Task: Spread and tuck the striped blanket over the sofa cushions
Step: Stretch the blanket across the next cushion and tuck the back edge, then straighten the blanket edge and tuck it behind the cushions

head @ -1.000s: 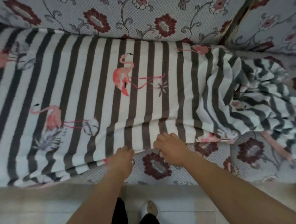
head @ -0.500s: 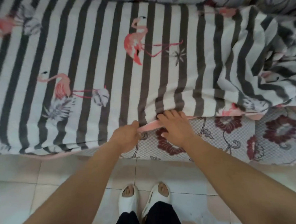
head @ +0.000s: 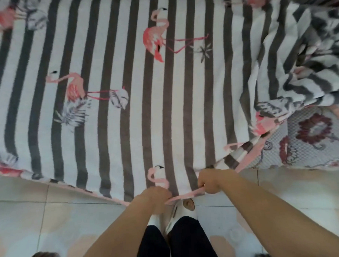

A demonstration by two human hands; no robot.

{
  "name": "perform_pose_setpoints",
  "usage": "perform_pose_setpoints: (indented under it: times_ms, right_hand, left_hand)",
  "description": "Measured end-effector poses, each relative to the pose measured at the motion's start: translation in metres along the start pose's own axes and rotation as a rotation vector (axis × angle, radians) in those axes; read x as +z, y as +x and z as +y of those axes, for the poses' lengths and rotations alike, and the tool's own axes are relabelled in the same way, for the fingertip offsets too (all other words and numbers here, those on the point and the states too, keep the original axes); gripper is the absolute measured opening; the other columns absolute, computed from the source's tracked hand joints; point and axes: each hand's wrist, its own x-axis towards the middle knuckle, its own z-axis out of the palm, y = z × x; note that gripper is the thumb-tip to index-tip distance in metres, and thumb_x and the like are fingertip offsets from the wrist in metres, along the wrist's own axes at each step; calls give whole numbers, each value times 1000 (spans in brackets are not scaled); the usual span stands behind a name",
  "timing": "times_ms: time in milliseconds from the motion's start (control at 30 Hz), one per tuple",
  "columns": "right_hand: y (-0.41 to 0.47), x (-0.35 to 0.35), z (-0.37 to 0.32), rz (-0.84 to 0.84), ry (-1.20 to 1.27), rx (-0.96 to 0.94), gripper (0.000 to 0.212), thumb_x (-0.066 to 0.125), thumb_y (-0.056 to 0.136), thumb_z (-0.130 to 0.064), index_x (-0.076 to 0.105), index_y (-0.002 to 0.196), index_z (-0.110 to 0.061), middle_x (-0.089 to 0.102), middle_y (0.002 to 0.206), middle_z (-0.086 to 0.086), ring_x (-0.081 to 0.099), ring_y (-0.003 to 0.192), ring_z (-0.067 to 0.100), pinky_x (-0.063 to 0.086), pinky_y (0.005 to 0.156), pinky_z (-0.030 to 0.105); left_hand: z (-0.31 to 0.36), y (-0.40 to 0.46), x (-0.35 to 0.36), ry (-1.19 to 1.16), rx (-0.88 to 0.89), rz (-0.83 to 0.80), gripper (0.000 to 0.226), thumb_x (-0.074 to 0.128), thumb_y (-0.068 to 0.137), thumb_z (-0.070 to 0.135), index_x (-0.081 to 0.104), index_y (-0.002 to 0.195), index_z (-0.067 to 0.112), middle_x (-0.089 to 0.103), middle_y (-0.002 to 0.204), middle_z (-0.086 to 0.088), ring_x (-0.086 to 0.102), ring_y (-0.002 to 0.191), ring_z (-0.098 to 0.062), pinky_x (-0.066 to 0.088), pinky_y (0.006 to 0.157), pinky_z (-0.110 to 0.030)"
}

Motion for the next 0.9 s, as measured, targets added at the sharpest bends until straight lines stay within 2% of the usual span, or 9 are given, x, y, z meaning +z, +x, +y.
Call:
perform_pose_setpoints:
  times_ms: [67, 133, 167, 233, 333, 500, 633, 733, 900]
  right_hand:
    - [9, 21, 3, -4, 16, -2, 30, 42, 85, -7, 64, 98, -22, 62, 106, 4, 57, 94, 26, 50, 89, 42]
    - [12, 25, 5, 39, 41, -24, 49, 41, 84, -3, 57, 125, -24, 56, 126, 6, 54, 111, 29, 45, 98, 42]
    - [14, 27, 6, 69, 69, -27, 52, 41, 84, -2, 54, 130, -25, 54, 130, 6, 52, 115, 29, 44, 99, 40]
    - [11, 22, 7, 145, 111, -27, 53, 41, 83, 1, 55, 129, -22, 53, 132, 6, 51, 119, 29, 43, 99, 38]
    - [-1, 9, 6, 218, 148, 1, 58, 41, 82, 3, 52, 132, -22, 52, 134, 6, 47, 126, 29, 41, 102, 39]
    - [-34, -21, 14, 343, 208, 32, 52, 45, 84, -2, 51, 132, -22, 56, 132, 5, 51, 119, 25, 41, 91, 31]
    - [-84, -56, 23, 418, 252, 62, 50, 45, 83, 0, 58, 125, -22, 56, 130, 5, 52, 119, 26, 46, 96, 38]
    - [-114, -73, 49, 490, 295, 99, 56, 42, 84, 1, 51, 133, -25, 55, 133, 2, 51, 120, 23, 45, 97, 34]
    - [-152, -94, 118, 612, 315, 174, 47, 40, 89, -5, 52, 131, -25, 53, 134, 7, 52, 118, 28, 45, 93, 34]
  left_hand:
    - [-2, 13, 14, 9, -21, -31, 39, 46, 88, 11, 49, 126, 17, 59, 121, -9, 57, 108, -30, 48, 92, -40]
    - [-7, 21, 19, -74, -90, -15, 52, 47, 86, 8, 41, 136, 20, 54, 127, -6, 56, 112, -26, 49, 94, -37]
    - [-8, 25, 20, -110, -112, 3, 57, 48, 84, 6, 39, 138, 20, 53, 128, -6, 57, 110, -25, 51, 90, -34]
    - [-7, 28, 12, -142, -120, 66, 59, 48, 81, 1, 38, 138, 15, 52, 130, -9, 58, 104, -25, 54, 83, -34]
    - [2, 25, -12, -99, -77, 205, 51, 42, 85, 0, 43, 135, 10, 49, 136, -13, 54, 118, -30, 48, 95, -39]
    - [32, -1, -76, -73, 8, 366, 50, 39, 91, 5, 41, 140, 16, 42, 145, -8, 41, 132, -27, 36, 109, -38]
    - [62, -22, -130, -58, 74, 469, 49, 36, 92, 6, 45, 138, 20, 46, 144, -6, 43, 131, -25, 38, 108, -37]
    - [92, -33, -170, -44, 129, 508, 48, 36, 93, 8, 45, 138, 22, 46, 144, -3, 42, 132, -23, 37, 109, -36]
    - [149, -19, -224, 10, 218, 581, 44, 38, 92, 9, 52, 133, 20, 53, 138, -6, 47, 127, -24, 40, 106, -35]
